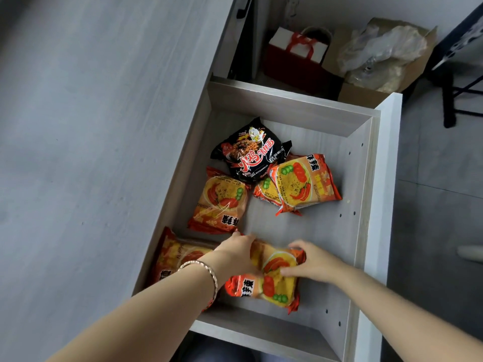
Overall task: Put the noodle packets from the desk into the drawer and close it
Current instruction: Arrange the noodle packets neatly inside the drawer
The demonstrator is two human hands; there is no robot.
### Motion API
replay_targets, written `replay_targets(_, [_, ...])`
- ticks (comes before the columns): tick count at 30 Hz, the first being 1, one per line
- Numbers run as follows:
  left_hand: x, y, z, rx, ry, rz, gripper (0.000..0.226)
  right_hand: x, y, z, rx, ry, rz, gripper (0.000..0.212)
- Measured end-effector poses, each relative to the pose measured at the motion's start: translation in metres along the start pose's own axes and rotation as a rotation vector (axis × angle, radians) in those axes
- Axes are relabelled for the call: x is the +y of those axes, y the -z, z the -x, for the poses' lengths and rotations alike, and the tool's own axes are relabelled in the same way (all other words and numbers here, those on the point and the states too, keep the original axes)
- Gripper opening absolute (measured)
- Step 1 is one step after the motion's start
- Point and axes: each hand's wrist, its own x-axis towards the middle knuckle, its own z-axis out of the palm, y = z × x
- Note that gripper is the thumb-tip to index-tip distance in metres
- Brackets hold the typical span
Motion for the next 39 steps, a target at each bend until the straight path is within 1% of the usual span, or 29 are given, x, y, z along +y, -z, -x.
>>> replay_targets(2, [-0.004, -0.006, 0.006, -0.046, 0.028, -0.133, 0.088, -0.002, -0.015, 0.001, -0.035, 0.023, 0.073, 0.053])
replay_targets(4, [-0.007, -0.010, 0.015, -0.038, 0.001, -0.372, 0.082, -0.004, -0.027, -0.002, -0.062, 0.035, 0.074, 0.049])
replay_targets(6, [-0.011, -0.013, 0.021, 0.057, -0.119, -0.667, 0.080, -0.007, -0.034, -0.002, -0.068, 0.047, 0.076, 0.049])
replay_targets(7, [-0.013, -0.014, 0.021, 0.104, -0.195, -0.761, 0.080, -0.008, -0.034, -0.002, -0.058, 0.051, 0.092, 0.048])
replay_targets(8, [-0.016, -0.014, 0.020, 0.128, -0.251, -0.795, 0.081, -0.009, -0.034, -0.002, -0.043, 0.061, 0.102, 0.043])
replay_targets(9, [-0.019, -0.013, 0.019, 0.121, -0.273, -0.780, 0.080, -0.010, -0.034, -0.002, -0.034, 0.054, 0.101, 0.031])
replay_targets(10, [-0.023, -0.011, 0.019, 0.088, -0.258, -0.720, 0.080, -0.012, -0.034, -0.002, -0.024, 0.058, 0.099, 0.023])
replay_targets(12, [-0.029, -0.006, 0.018, 0.031, -0.204, -0.565, 0.073, -0.017, -0.032, -0.003, -0.020, 0.061, 0.088, 0.027])
replay_targets(14, [-0.032, -0.004, 0.019, 0.051, -0.183, -0.462, 0.066, -0.022, -0.032, -0.005, -0.036, 0.067, 0.086, 0.020])
replay_targets(16, [-0.032, -0.005, 0.023, 0.058, -0.156, -0.426, 0.065, -0.026, -0.030, -0.004, -0.046, 0.053, 0.099, 0.051])
replay_targets(17, [-0.030, -0.004, 0.023, 0.051, -0.141, -0.413, 0.067, -0.027, -0.027, -0.004, -0.057, 0.043, 0.107, 0.059])
replay_targets(19, [-0.028, -0.001, 0.025, 0.069, -0.122, -0.298, 0.065, -0.030, -0.021, -0.005, -0.093, 0.030, 0.116, 0.061])
replay_targets(20, [-0.029, 0.003, 0.025, 0.140, -0.133, -0.189, 0.060, -0.033, -0.017, -0.005, -0.109, 0.020, 0.134, 0.061])
replay_targets(21, [-0.030, 0.008, 0.025, 0.270, -0.161, -0.081, 0.050, -0.036, -0.011, -0.006, -0.107, 0.006, 0.141, 0.059])
replay_targets(22, [-0.034, 0.015, 0.024, 0.442, -0.173, -0.003, 0.042, -0.043, -0.006, -0.008, -0.071, 0.006, 0.131, 0.056])
replay_targets(23, [-0.036, 0.022, 0.022, 0.601, -0.159, 0.049, 0.039, -0.048, -0.001, -0.011, 0.000, 0.005, 0.075, 0.051])
replay_targets(24, [-0.038, 0.029, 0.019, 0.708, -0.118, 0.097, 0.042, -0.055, 0.004, -0.014, 0.085, 0.019, -0.007, 0.045])
replay_targets(25, [-0.040, 0.035, 0.015, 0.738, -0.058, 0.147, 0.053, -0.062, 0.008, -0.018, 0.167, 0.036, -0.093, 0.040])
replay_targets(26, [-0.040, 0.041, 0.010, 0.701, 0.004, 0.214, 0.068, -0.068, 0.012, -0.022, 0.229, 0.052, -0.160, 0.037])
replay_targets(28, [-0.036, 0.050, -0.002, 0.569, 0.083, 0.363, 0.094, -0.081, 0.017, -0.028, 0.278, 0.088, -0.250, 0.026])
replay_targets(29, [-0.033, 0.052, -0.010, 0.529, 0.113, 0.410, 0.102, -0.085, 0.017, -0.031, 0.282, 0.104, -0.286, 0.019])
replay_targets(30, [-0.030, 0.052, -0.017, 0.516, 0.149, 0.426, 0.108, -0.090, 0.017, -0.033, 0.288, 0.121, -0.312, 0.015])
replay_targets(32, [-0.025, 0.048, -0.028, 0.548, 0.229, 0.369, 0.113, -0.097, 0.018, -0.036, 0.300, 0.140, -0.339, 0.021])
replay_targets(35, [-0.024, 0.040, -0.033, 0.590, 0.271, 0.177, 0.109, -0.100, 0.021, -0.037, 0.324, 0.153, -0.352, 0.020])
replay_targets(37, [-0.028, 0.038, -0.030, 0.532, 0.211, -0.092, 0.106, -0.100, 0.024, -0.034, 0.348, 0.163, -0.294, 0.016])
replay_targets(39, [-0.036, 0.040, -0.025, 0.419, 0.160, -0.348, 0.102, -0.098, 0.026, -0.029, 0.366, 0.179, -0.155, 0.023])
